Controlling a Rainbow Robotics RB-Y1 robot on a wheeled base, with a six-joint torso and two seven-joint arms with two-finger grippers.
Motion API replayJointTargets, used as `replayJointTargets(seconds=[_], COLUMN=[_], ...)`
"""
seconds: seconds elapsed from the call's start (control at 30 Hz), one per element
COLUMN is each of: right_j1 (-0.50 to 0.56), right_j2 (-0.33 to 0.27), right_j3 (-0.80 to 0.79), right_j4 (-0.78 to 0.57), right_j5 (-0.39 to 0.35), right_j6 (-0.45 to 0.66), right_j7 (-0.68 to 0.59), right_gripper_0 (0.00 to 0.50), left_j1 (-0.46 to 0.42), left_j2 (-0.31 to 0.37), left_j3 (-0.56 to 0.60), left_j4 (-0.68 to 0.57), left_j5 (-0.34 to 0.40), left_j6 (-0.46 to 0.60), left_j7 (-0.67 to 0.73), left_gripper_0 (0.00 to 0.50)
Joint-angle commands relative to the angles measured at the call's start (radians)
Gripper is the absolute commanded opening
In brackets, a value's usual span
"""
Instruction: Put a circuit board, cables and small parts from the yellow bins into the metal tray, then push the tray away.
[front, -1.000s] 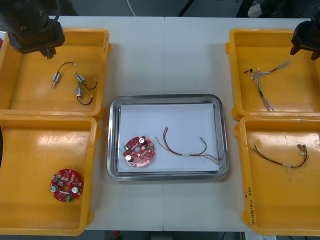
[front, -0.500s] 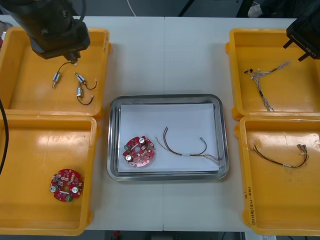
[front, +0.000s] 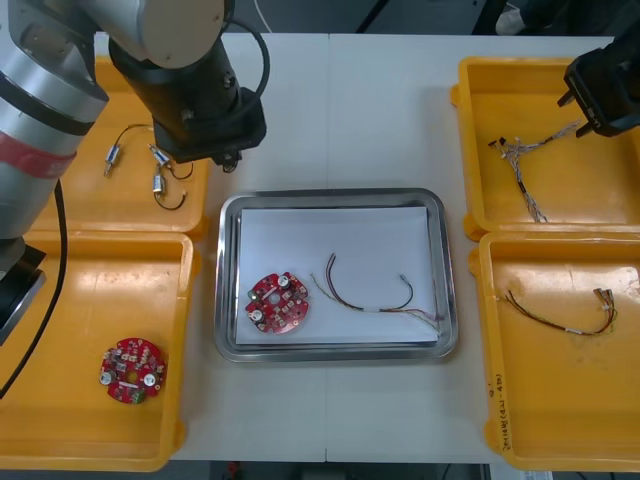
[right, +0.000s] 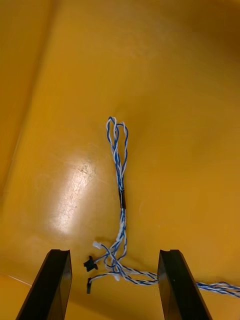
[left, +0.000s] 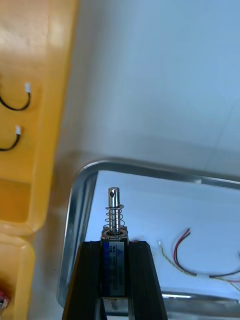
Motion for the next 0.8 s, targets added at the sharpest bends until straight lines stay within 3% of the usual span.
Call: replayJointTargets(seconds=[0.03,0.8], right_j1=[-0.060,-0.049], right_j2=[0.017,0.073], right_j3=[-0.043,-0.046], right_j4=[0.016,0.183], right_j5=[0.011,0.026], right_j6=[-0.044,-0.222], right_j7=[-0.024,-0.088], right_gripper_0=[0.500,0.500], left_j1=[0.013,0.168], left_j2=[-0.020,-0.022], left_j3=[-0.055,-0.239], left_j4=[-0.035,-0.076], left_j5=[0.037,-0.055], left_j6=[0.009,-0.207], left_j7=[-0.012,-0.024], left_gripper_0=[0.000,0.001])
